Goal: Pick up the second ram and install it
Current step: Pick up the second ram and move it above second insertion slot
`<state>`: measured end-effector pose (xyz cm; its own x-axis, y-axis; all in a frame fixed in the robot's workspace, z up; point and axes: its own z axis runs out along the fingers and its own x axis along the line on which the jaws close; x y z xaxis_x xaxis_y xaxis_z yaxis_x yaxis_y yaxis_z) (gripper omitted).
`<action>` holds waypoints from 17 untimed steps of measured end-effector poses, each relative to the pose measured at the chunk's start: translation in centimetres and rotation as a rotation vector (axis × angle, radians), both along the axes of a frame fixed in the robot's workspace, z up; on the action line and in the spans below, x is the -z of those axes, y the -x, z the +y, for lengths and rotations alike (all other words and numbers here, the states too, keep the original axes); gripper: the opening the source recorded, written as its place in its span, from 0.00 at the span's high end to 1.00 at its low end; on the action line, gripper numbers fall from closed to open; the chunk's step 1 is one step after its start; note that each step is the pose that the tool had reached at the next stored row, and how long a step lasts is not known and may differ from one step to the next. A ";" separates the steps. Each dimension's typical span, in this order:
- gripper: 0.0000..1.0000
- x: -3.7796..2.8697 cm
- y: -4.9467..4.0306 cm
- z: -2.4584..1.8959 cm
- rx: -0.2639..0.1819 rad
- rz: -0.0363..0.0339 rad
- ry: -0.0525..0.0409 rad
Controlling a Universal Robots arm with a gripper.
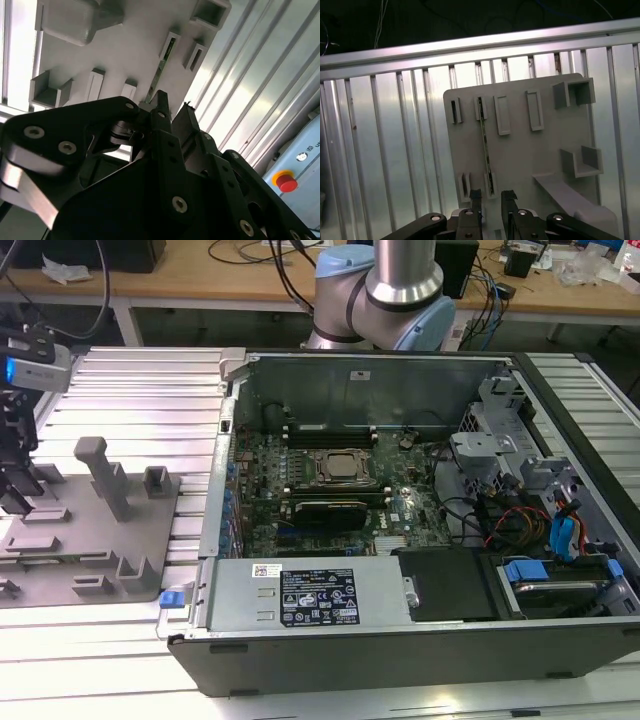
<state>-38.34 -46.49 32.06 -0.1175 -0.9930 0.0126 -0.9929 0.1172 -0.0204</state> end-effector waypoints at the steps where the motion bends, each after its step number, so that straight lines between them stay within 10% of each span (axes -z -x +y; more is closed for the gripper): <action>1: 0.70 0.04 0.00 -0.01 0.000 0.0001 0.0000; 17: 0.70 2.27 0.00 -0.14 -0.006 0.0000 0.0000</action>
<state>-38.34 -46.63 29.79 -0.1116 -0.9937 0.0126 -0.9936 0.1113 -0.0204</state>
